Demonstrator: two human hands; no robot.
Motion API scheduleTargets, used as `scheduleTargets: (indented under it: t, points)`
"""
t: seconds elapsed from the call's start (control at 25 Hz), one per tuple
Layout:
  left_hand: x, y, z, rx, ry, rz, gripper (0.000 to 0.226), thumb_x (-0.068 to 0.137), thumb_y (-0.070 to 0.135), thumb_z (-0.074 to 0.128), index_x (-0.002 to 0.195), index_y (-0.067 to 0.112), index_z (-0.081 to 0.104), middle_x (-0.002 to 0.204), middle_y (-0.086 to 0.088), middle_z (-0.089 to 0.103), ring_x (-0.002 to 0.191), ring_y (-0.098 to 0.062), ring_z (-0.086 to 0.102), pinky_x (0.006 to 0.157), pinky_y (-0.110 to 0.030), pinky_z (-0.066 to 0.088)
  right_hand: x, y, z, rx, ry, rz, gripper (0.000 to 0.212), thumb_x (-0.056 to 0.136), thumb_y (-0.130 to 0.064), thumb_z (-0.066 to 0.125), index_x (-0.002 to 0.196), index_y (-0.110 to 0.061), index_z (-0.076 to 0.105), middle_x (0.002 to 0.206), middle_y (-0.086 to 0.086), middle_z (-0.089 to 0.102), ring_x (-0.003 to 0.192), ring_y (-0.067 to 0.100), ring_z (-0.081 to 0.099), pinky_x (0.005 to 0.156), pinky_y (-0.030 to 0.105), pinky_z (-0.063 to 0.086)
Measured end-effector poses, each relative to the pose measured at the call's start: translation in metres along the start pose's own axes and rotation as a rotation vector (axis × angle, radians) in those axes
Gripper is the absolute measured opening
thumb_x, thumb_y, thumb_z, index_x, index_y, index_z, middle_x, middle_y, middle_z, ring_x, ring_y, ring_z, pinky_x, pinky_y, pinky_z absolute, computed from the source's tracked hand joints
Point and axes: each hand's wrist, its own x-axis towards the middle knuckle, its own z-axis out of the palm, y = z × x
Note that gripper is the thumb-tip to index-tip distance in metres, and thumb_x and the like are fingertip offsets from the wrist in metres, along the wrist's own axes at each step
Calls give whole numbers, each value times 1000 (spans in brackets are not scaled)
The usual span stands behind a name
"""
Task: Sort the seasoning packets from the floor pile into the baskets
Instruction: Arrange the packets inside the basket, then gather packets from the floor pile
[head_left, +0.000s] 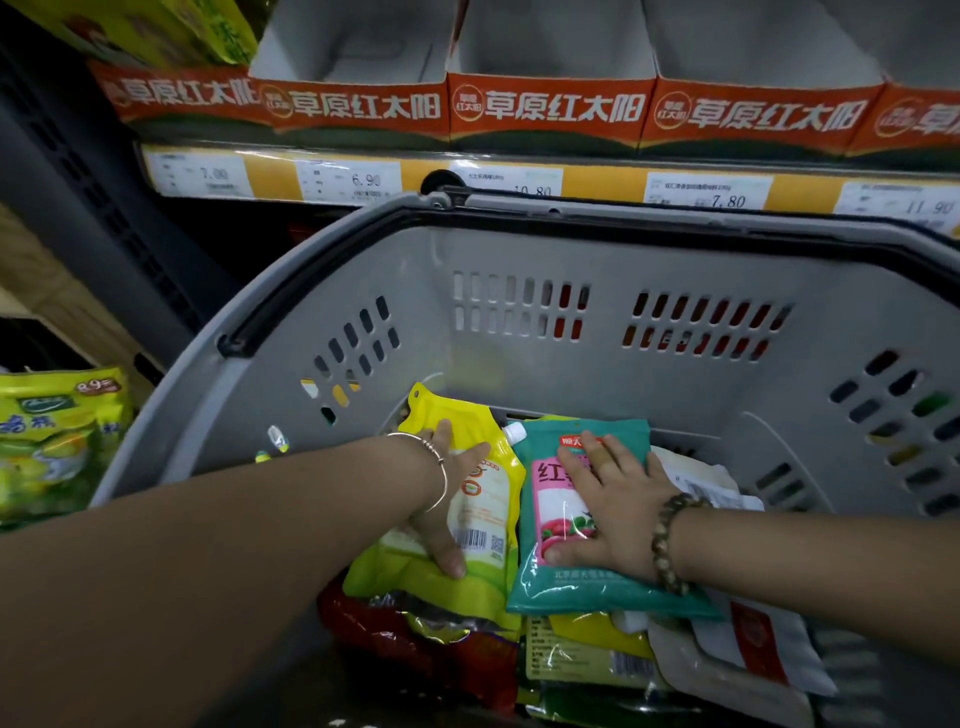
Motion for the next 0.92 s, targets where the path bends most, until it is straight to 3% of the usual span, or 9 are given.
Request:
scheduleTargets:
  t: [0.12,0.2,0.36,0.48,0.56,0.64,0.72,0.92]
  points:
    - [-17,4,-10,106,78,63,109,69,60,70,149,30,4,153,-11,18,137,-31,28,110,-46,31,-1,0,-19,-38,9,-38,122,49,-97,22,148,-29,-2,157,2,-10,144,24,8,115,46,16]
    - [-38,2,-18,143,238,128,85,79,53,65,147,24,23,145,-8,36,130,-29,39,106,-40,35,-2,-8,-42,-43,146,-105,100,66,-83,40,147,-33,9,158,1,2,140,22,25,111,36,27]
    - [-103,-25,-45,-104,614,111,64,84,47,61,139,22,39,139,-6,48,125,-25,47,96,-28,38,-12,-42,-122,146,472,-164,84,71,-63,50,144,-26,30,147,2,39,129,19,44,104,32,38]
    - [-166,-66,-45,-335,912,70,57,82,44,62,133,27,47,132,-3,54,120,-22,50,94,-25,38,-28,-89,-170,308,669,-290,72,72,-48,62,136,-19,45,133,3,54,118,18,53,98,28,41]
    - [-205,-96,-23,-397,1044,40,52,80,42,64,128,27,52,125,-2,59,114,-21,53,90,-25,41,-42,-136,-191,356,757,-410,61,73,-40,67,128,-18,52,122,1,61,108,13,57,87,18,40]
    - [-234,-123,7,-392,1085,-23,53,79,42,64,129,28,51,126,-1,58,114,-20,54,85,-22,37,-54,-185,-203,316,801,-520,55,74,-36,67,125,-17,56,118,1,63,106,12,59,83,16,40]
    - [-252,-148,43,-435,1076,-120,57,81,44,63,133,29,47,130,-1,54,118,-19,51,83,-20,34,-58,-235,-209,207,777,-601,56,75,-38,65,125,-16,56,119,3,63,108,15,59,90,25,44]
    - [-269,-200,142,-605,1036,-289,57,83,43,62,134,26,45,132,-3,54,119,-21,49,87,-24,33,-33,-339,-183,-180,569,-629,52,80,-41,60,127,-19,51,123,6,58,115,24,53,92,32,44]
